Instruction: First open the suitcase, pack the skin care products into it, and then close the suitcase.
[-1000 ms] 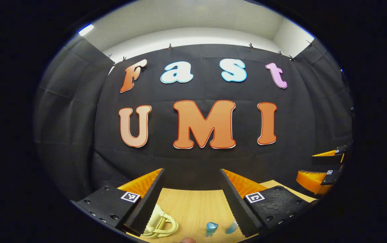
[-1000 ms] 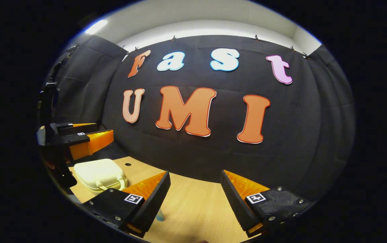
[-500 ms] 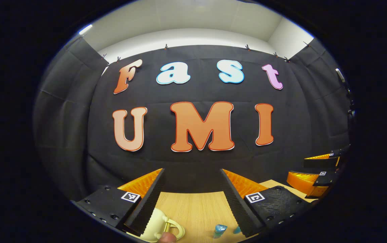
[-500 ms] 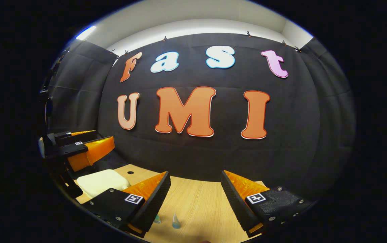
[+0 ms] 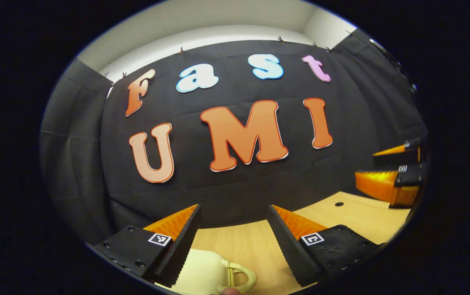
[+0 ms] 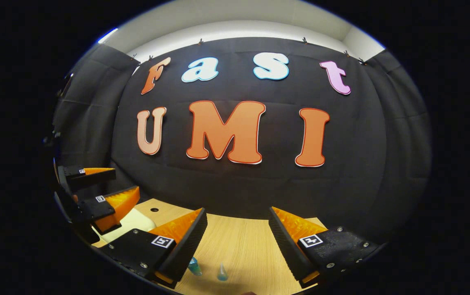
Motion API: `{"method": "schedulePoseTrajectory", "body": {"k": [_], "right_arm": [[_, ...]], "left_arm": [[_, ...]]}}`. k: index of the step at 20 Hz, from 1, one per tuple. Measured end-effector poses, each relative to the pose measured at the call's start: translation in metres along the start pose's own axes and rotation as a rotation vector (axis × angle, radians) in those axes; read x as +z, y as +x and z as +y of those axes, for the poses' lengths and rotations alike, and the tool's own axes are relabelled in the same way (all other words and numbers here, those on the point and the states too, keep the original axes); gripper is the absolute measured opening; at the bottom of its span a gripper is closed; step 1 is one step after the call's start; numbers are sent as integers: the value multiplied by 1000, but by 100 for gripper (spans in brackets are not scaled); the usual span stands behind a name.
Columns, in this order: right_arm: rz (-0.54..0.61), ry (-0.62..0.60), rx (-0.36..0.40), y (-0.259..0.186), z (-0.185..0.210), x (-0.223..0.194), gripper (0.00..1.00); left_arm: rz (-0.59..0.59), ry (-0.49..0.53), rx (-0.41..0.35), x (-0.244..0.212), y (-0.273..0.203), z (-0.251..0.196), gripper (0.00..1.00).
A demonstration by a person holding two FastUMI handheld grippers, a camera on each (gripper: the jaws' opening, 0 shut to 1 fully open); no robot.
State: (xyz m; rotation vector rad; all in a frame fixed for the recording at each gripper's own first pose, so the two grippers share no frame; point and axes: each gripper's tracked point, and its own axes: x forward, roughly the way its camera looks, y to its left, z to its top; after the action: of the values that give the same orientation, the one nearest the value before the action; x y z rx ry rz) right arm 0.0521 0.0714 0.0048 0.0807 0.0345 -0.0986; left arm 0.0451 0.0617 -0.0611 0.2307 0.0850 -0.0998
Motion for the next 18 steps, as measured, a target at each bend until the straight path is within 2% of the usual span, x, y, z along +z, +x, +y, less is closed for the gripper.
{"method": "schedulePoseTrajectory", "body": {"k": [7,12,18], "right_arm": [[13,-27,-57,9,-26,-4,95],[23,-34,-90,9,-43,-9,95],[36,-38,-103,8,-50,-16,95]], "left_arm": [[177,208,-49,-88,10,-9,98],[237,355,-155,-142,12,-34,98],[332,549,-212,-202,-7,-44,98]]}}
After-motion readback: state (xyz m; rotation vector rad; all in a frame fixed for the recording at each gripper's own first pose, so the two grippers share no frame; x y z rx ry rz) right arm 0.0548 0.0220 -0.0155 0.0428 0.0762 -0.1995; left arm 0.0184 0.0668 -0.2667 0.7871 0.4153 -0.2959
